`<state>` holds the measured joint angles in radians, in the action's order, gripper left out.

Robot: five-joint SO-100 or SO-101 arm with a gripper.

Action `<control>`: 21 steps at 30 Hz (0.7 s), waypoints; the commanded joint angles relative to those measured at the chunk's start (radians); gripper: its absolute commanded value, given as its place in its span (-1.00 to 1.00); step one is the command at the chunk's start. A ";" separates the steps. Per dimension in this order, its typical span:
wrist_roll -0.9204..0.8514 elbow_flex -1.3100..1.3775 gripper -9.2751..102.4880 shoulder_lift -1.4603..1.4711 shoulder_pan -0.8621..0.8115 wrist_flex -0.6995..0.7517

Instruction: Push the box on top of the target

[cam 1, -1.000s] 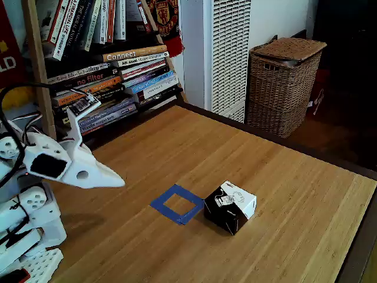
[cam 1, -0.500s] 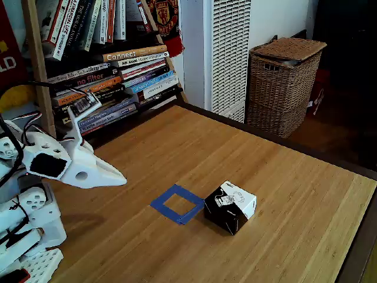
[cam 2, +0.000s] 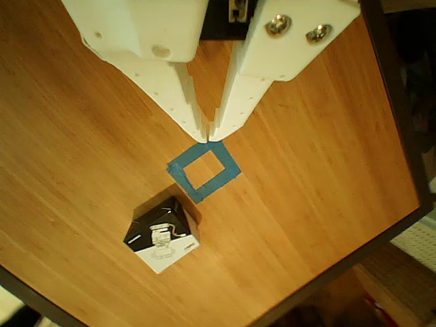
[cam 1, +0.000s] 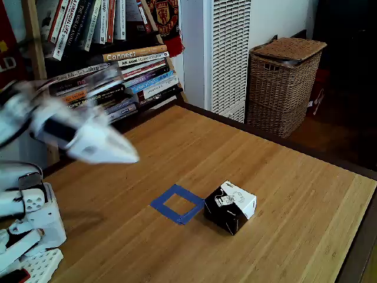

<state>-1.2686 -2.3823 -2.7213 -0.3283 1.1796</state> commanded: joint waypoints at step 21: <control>0.345 0.489 -0.83 0.692 -0.170 -0.218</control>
<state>-0.9664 -1.9420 -2.0233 -0.4709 0.9710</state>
